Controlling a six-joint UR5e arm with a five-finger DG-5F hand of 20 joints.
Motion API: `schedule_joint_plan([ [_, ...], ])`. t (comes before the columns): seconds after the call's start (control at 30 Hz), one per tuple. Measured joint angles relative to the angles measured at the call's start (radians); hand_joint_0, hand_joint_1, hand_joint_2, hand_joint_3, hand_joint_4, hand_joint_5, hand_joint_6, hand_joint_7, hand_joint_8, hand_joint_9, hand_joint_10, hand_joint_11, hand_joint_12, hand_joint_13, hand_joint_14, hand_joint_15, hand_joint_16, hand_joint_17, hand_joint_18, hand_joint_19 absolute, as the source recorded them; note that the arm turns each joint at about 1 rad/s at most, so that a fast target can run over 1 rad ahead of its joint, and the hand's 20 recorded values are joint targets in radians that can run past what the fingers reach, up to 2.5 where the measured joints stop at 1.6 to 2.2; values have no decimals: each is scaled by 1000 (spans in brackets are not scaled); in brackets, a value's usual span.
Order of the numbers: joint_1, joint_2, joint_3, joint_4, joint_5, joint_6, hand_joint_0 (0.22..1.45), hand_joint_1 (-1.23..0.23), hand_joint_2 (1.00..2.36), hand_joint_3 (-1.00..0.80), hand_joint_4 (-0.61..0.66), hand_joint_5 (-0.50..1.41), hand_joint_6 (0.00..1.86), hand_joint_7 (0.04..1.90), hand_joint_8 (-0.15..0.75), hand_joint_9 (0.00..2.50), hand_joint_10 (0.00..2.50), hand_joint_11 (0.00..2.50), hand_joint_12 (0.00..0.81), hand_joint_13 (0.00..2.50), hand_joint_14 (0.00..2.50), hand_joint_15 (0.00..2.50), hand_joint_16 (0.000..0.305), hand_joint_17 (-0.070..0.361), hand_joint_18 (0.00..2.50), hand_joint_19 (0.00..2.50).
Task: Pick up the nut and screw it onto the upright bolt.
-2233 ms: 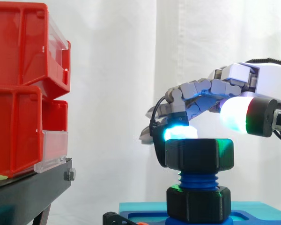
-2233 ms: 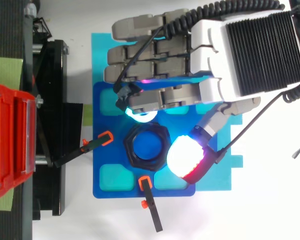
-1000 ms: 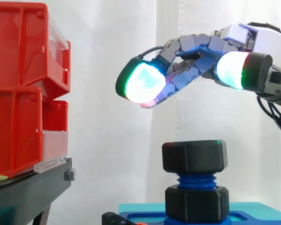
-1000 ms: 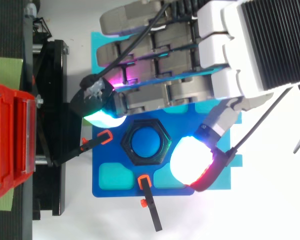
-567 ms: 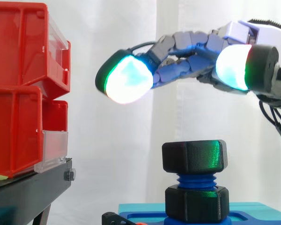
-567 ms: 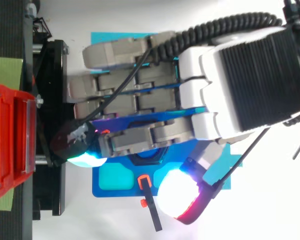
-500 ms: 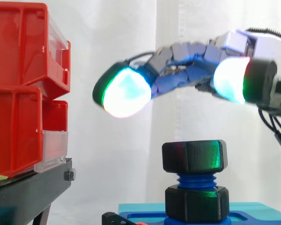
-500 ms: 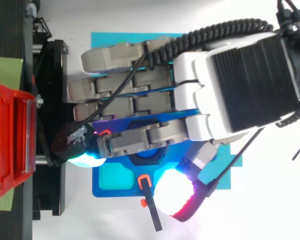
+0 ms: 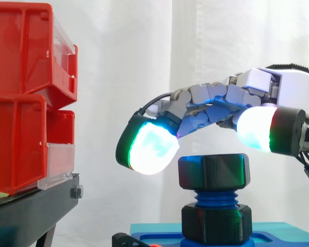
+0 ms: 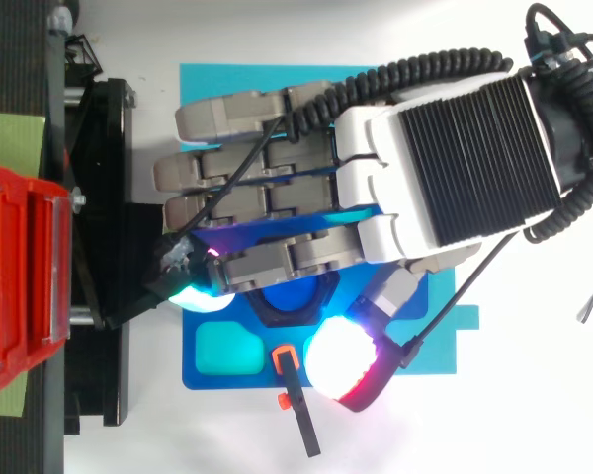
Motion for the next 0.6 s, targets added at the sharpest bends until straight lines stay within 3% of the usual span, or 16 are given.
schedule_joint_plan([
  [0.6,-21,0,-10,49,-12,0,496,-132,1000,-500,218,-108,503,1086,244,546,0,0,265,484,0,0,27,61,168,0],
])
